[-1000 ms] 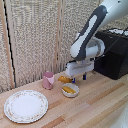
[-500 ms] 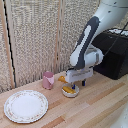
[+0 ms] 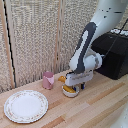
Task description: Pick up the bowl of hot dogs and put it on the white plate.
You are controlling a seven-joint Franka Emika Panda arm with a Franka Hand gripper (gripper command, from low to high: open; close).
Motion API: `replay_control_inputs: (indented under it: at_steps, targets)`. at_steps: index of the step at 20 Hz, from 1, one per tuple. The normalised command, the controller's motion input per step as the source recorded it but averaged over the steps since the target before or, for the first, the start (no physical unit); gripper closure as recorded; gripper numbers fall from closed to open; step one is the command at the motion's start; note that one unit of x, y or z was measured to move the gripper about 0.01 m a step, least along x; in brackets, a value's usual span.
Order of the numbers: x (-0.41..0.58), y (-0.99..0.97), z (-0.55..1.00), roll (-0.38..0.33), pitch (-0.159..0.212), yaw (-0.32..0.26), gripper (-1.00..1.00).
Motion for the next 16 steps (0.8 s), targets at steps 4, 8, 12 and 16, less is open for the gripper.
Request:
replay_control_inputs:
  at_steps: [4, 8, 12, 16]
  targets:
    - [-0.002, 0.07, 0.00, 0.000, -0.077, -0.007, 1.00]
    - [-0.156, 0.09, 0.05, 0.026, -0.052, 0.003, 1.00]
    - [-0.090, 0.03, 0.34, 0.106, -0.007, 0.006, 1.00]
    - [0.000, 0.00, 0.68, 0.182, 0.000, 0.000, 1.00]
